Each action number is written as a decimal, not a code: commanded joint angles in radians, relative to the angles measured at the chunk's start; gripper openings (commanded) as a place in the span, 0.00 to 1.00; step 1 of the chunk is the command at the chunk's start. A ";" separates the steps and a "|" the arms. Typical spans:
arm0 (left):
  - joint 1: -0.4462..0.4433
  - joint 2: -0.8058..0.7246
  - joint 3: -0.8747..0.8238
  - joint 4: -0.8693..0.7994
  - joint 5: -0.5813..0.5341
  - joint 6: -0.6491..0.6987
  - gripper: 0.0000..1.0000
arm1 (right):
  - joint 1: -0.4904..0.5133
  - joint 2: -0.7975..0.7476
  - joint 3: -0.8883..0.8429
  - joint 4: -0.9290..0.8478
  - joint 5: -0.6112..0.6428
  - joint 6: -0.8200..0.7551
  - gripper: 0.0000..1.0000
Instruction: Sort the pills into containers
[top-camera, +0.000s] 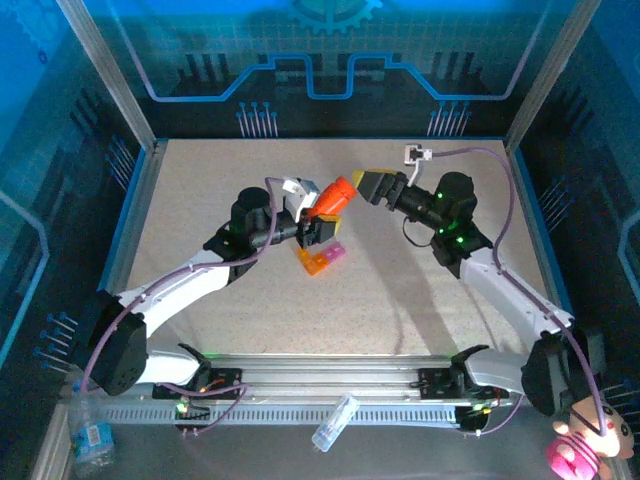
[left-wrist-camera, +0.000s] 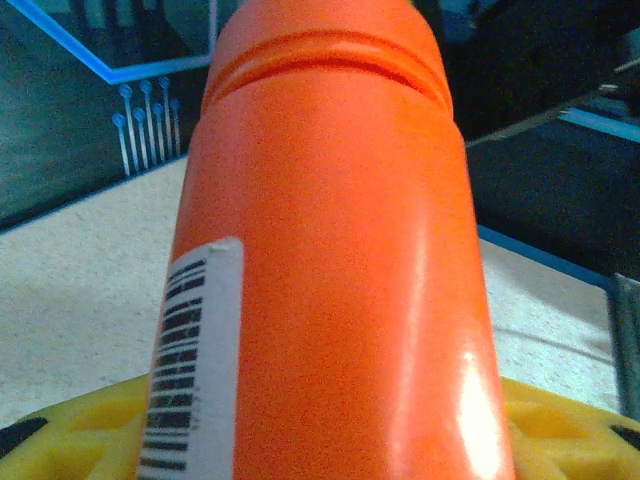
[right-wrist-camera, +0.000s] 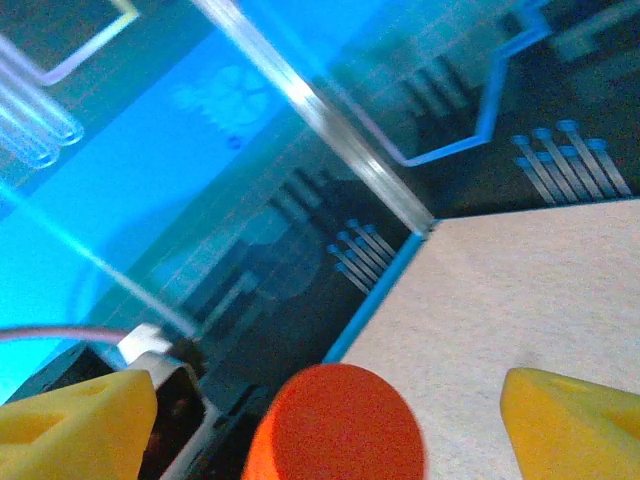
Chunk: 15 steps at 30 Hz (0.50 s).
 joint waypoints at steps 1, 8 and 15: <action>-0.006 0.002 -0.032 0.102 -0.081 0.064 0.00 | 0.053 -0.040 0.056 -0.298 0.217 0.018 0.90; -0.016 0.014 -0.039 0.119 -0.119 0.101 0.00 | 0.150 -0.001 0.089 -0.302 0.304 0.097 0.91; -0.021 0.022 -0.034 0.099 -0.107 0.103 0.00 | 0.196 0.067 0.139 -0.266 0.309 0.095 0.90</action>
